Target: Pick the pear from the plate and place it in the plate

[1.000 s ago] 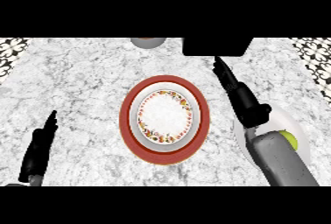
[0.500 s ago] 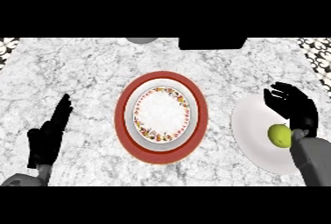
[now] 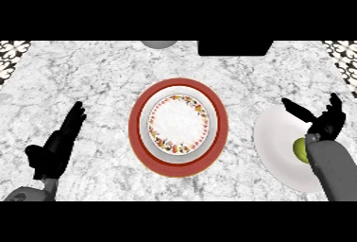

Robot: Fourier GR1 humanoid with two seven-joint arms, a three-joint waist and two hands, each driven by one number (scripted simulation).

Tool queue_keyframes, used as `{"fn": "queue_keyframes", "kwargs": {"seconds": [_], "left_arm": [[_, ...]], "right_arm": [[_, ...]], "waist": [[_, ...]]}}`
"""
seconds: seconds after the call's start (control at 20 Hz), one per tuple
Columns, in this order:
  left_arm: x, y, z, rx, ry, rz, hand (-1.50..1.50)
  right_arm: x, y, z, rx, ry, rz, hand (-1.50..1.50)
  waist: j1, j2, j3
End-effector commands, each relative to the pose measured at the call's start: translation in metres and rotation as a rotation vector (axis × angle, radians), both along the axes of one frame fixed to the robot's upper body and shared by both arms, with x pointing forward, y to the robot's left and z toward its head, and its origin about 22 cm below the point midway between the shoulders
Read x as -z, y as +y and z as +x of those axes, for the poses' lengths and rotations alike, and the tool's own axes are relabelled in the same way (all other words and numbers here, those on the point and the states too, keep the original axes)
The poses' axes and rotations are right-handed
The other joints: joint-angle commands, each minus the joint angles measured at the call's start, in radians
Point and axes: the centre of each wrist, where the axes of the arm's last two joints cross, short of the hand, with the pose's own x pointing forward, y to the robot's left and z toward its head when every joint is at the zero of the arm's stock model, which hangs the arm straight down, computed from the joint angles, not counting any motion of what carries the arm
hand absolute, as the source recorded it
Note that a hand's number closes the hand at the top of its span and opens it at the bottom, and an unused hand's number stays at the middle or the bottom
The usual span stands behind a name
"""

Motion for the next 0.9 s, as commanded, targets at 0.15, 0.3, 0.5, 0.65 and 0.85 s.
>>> {"fn": "queue_keyframes", "kwargs": {"seconds": [0.15, 0.3, 0.5, 0.65, 0.85], "left_arm": [[0.008, 0.007, -0.014, 0.009, 0.013, -0.012, 0.0], [0.008, 0.009, -0.006, -0.001, 0.004, -0.007, 0.0], [-0.003, 0.014, -0.004, -0.008, -0.001, 0.005, 0.0], [-0.003, 0.013, -0.003, -0.009, 0.016, -0.008, 0.0], [-0.007, 0.007, 0.005, -0.003, 0.004, -0.025, 0.0]], "right_arm": [[-0.029, -0.022, 0.001, 0.105, 0.181, -0.092, -1.5], [-0.036, -0.026, -0.002, 0.042, 0.374, -0.042, -1.5], [-0.062, -0.026, 0.001, -0.085, 0.591, 0.038, -1.5], [-0.077, -0.027, 0.0, -0.144, 0.701, 0.111, -1.5], [-0.091, -0.023, -0.005, -0.136, 0.73, 0.197, -1.5]], "waist": [[-0.008, -0.009, 0.0], [-0.018, -0.009, -0.001], [-0.019, -0.013, 0.0], [-0.019, -0.012, 0.001], [-0.014, -0.006, 0.002]]}}
